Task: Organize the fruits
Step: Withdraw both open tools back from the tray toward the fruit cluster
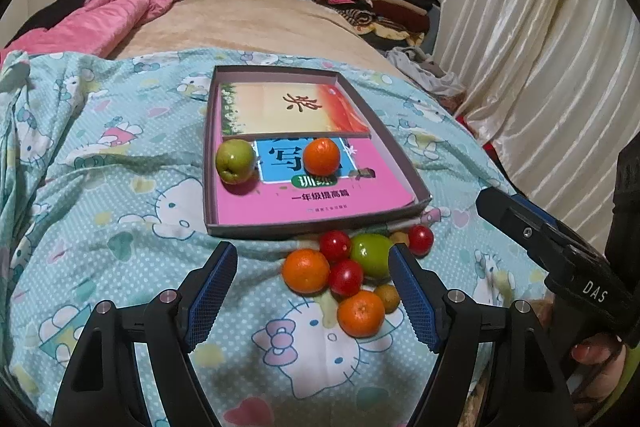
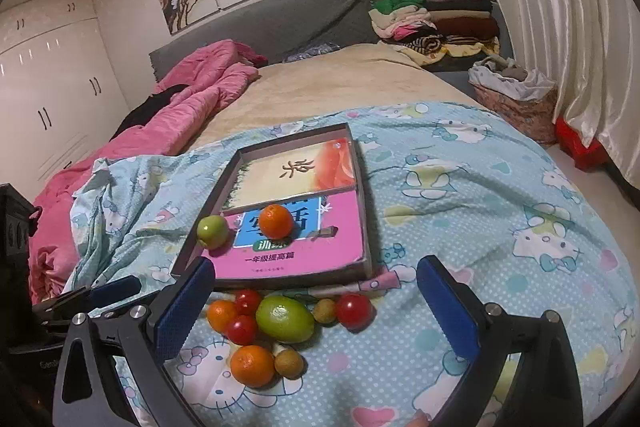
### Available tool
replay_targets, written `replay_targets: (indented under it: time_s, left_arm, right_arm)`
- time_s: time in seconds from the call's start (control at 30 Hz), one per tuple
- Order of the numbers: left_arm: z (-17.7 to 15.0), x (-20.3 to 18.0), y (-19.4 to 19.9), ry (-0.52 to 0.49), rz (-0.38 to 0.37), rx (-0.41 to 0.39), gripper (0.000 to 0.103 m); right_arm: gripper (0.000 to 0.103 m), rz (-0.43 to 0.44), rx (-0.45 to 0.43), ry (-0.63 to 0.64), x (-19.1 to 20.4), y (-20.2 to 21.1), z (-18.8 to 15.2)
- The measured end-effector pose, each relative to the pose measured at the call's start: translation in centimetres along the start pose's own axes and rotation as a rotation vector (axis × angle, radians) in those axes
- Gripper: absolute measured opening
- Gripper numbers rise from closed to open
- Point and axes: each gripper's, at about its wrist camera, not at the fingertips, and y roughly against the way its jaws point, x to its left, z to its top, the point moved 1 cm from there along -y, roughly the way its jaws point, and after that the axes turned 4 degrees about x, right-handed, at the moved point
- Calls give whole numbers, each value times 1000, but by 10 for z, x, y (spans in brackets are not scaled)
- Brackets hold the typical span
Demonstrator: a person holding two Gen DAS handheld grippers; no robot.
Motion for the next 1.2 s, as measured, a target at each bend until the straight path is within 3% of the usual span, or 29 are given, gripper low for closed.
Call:
replay_targets:
  time_s: [0.8, 1.2]
  left_arm:
    - [-19, -8, -2, -26, 1, 66, 79]
    - [-22, -5, -5, -15, 9, 89, 79]
  right_arm:
    - [102, -83, 91, 72, 9, 3, -20]
    - [102, -85, 104, 69, 5, 4, -23]
